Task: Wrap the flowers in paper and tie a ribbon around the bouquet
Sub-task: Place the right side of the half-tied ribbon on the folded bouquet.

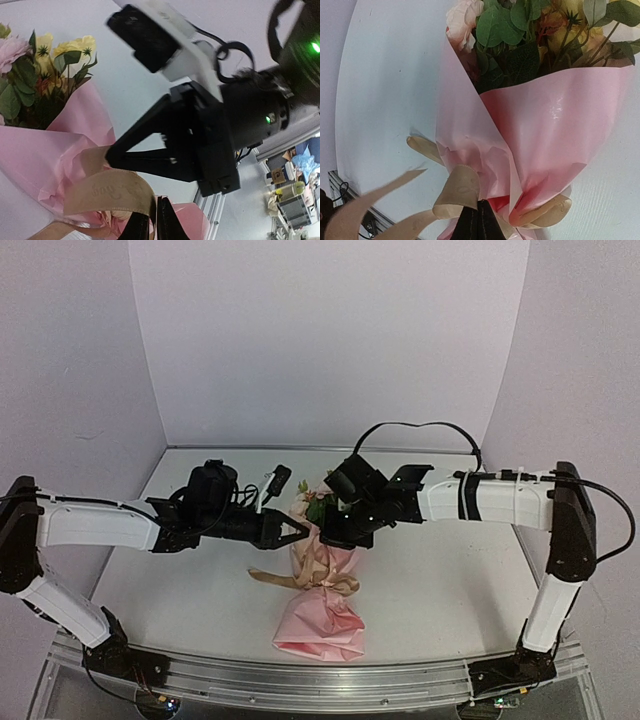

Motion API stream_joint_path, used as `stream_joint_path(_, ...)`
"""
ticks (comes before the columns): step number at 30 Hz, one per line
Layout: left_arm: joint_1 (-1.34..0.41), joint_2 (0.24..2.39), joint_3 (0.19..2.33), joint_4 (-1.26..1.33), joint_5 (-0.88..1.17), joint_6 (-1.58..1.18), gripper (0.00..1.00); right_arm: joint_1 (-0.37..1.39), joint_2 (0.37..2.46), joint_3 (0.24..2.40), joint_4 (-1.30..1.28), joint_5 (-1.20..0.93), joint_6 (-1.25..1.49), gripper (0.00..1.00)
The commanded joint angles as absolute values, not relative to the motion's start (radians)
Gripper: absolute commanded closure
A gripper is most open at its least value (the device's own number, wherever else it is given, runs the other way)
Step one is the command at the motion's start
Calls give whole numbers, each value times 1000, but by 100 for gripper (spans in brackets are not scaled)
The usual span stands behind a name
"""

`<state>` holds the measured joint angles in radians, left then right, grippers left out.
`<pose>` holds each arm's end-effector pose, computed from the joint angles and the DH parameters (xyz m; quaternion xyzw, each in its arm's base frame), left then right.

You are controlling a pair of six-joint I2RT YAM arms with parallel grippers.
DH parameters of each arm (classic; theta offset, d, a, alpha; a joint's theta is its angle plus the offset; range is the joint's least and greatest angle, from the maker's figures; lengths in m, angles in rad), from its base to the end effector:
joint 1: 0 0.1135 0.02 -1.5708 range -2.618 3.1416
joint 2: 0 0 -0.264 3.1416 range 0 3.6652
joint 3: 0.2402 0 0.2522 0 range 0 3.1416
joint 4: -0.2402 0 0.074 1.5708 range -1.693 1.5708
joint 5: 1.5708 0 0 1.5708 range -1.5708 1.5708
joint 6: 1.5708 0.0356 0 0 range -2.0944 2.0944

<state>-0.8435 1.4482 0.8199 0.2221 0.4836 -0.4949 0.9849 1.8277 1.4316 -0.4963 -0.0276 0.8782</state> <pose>0.1991 -0.2486 0.2384 0.2703 0.7758 -0.4881 0.2947 0.2231 0.3380 0.2444 -0.0549 0.9413 0.2748 0.1880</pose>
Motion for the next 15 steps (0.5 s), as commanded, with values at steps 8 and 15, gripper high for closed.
stream_joint_path(8, -988, 1495, 874, 136, 496, -118, 89, 920, 1900, 1518, -443, -249, 837, 100)
stream_joint_path(15, -1097, 1586, 964, 10, 331, 48, 89, 903, 1930, 1549, -423, -319, 805, 100)
